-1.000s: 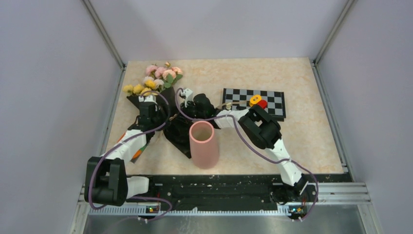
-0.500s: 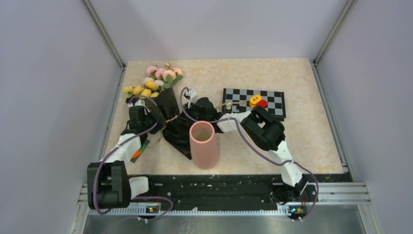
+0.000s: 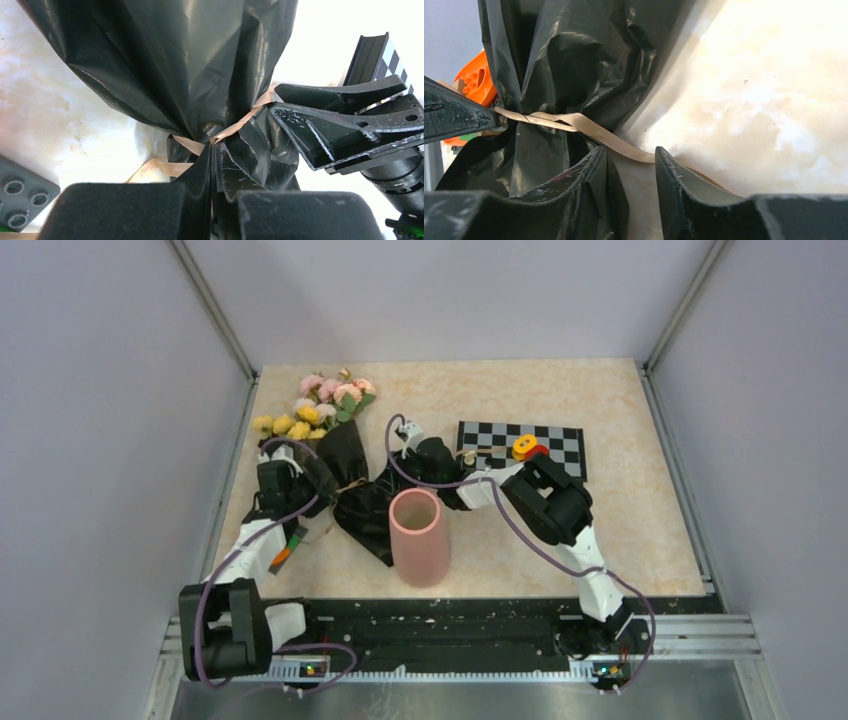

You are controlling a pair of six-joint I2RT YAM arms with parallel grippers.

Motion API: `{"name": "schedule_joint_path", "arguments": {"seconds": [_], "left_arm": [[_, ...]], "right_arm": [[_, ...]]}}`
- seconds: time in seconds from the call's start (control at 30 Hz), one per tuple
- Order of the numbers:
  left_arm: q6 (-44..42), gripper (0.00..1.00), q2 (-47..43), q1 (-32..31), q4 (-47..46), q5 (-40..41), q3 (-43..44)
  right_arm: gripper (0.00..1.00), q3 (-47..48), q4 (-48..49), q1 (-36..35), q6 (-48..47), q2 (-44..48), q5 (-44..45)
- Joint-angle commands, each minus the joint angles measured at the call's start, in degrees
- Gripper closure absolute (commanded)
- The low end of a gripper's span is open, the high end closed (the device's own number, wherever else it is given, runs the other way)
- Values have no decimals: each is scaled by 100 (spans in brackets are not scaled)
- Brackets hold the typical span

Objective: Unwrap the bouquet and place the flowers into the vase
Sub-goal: Untie the ribbon from the wrapping paper.

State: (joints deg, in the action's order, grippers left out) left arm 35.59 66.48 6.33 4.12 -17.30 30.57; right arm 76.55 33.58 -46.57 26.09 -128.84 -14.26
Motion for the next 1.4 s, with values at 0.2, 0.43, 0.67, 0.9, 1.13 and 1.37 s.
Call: {"name": "schedule_joint_path", "arguments": {"seconds": [0.2,0.43,0.67,0.9,1.13,1.37], "left_arm": [[-494,100,-415,62,-69,-451,42],[-544,100,-319,66,3,-635,188],[-471,100,-217,62,25,-663,253],[-416,100,-228,61,177,-493,348],[-417,100,-303,70,271,-457,411],[-444,100,-268,68,440,-567,571]], "right_arm": [[56,399,-166,129,-966,500,-1530],[61,1129,-849,113,-1194,150,-2200],[63,1672,-1201,64,-1219,-221,-2531],[67,1976,-1380,43,-1229,-465,-2689],[69,2086,-1391,40,-1257,-610,-2680],[66,2238,-1487,29,-1392,-691,-2577]]}}
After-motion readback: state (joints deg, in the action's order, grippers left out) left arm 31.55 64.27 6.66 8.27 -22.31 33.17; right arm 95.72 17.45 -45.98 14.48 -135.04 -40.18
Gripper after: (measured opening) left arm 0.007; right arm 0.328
